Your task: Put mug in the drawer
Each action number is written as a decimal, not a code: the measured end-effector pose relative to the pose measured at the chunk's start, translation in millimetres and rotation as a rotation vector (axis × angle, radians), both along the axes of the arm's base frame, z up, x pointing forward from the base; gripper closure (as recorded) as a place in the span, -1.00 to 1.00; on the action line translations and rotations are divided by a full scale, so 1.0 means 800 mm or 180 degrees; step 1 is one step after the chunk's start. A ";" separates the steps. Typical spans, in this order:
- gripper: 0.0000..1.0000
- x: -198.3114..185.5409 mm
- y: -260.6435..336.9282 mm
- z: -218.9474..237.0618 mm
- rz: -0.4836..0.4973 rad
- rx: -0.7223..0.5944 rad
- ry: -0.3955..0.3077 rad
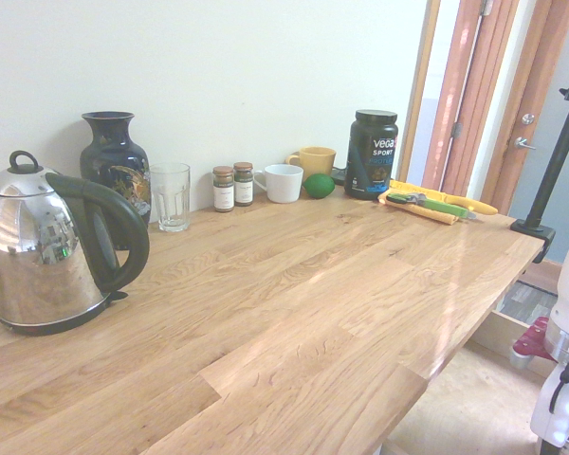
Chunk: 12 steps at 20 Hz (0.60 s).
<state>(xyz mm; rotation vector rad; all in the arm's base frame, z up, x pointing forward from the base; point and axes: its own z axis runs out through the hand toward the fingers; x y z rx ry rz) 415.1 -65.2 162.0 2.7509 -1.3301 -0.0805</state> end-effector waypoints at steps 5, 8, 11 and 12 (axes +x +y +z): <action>-1.00 0.005 0.001 0.022 -0.0001 0.0009 -0.0072; -1.00 0.002 0.004 0.048 -0.0003 0.0029 -0.0122; -1.00 -0.015 0.006 0.066 -0.0015 0.0057 -0.0170; -1.00 -0.026 0.006 0.068 -0.0028 0.0068 -0.0167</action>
